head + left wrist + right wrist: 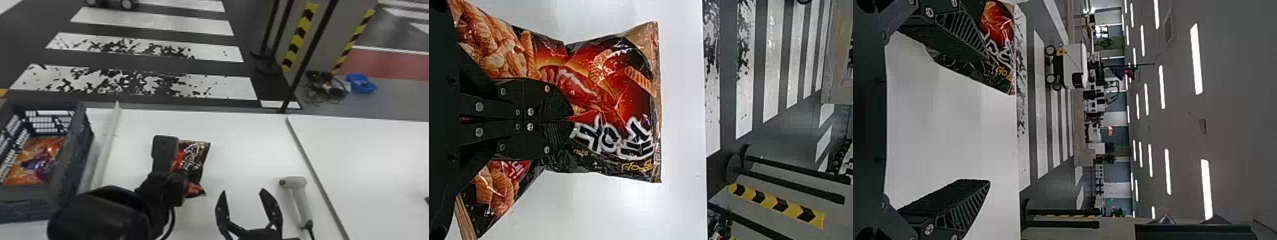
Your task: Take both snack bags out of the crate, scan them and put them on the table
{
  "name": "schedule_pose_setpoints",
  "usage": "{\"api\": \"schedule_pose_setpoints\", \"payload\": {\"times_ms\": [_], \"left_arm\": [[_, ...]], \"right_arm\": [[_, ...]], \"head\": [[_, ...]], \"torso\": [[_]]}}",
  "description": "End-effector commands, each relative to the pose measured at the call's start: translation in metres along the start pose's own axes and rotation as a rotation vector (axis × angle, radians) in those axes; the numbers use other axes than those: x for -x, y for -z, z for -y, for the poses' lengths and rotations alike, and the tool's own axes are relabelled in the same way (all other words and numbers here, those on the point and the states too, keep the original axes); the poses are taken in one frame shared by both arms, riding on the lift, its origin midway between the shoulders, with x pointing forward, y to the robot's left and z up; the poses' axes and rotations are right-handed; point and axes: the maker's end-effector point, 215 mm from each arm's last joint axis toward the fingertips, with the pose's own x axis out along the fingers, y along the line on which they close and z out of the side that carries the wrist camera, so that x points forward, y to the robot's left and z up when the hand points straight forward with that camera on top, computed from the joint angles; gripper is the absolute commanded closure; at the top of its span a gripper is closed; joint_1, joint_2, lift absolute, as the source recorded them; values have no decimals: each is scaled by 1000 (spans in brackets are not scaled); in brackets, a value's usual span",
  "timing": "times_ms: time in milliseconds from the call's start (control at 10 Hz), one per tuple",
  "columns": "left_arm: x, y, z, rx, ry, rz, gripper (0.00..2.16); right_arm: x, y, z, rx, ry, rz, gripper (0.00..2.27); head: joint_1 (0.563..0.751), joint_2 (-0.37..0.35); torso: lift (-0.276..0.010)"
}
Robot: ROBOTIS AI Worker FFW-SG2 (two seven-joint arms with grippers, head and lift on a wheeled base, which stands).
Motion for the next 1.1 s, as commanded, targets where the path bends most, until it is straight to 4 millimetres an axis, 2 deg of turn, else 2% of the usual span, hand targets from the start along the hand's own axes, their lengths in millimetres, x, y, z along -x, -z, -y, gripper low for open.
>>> {"api": "schedule_pose_setpoints", "payload": {"times_ms": [0, 100, 200, 300, 400, 500, 600, 800, 1000], "left_arm": [[-1, 2, 14, 15, 15, 6, 1872], [0, 6, 24, 42, 47, -1, 1379], [1, 8, 31, 40, 58, 0, 694], [1, 12, 33, 40, 60, -7, 194], [2, 12, 30, 40, 42, -6, 49], [4, 16, 29, 47, 42, -8, 56], [12, 6, 26, 65, 38, 24, 63], [43, -34, 8, 106, 26, 130, 63], [76, -68, -22, 138, 6, 227, 60]], "right_arm": [[0, 0, -1, 0, -2, 0, 124], [0, 0, -1, -2, -2, -1, 124], [1, 1, -2, -2, -3, -2, 124], [1, 3, -2, -2, -4, -5, 124], [1, 3, -2, -1, -4, -6, 124], [1, 3, -2, -3, -3, -7, 124], [1, 3, -2, -3, -3, -7, 124], [2, 1, -3, -4, -3, 1, 124], [1, 0, -4, -5, -11, 3, 124]], "head": [[695, -184], [695, -193], [695, -205], [695, -218], [695, -224], [695, -225], [695, -223], [695, -215], [695, -185]], "torso": [[-94], [-94], [-94], [-94], [-94], [-94], [-94], [-94], [-94]]}}
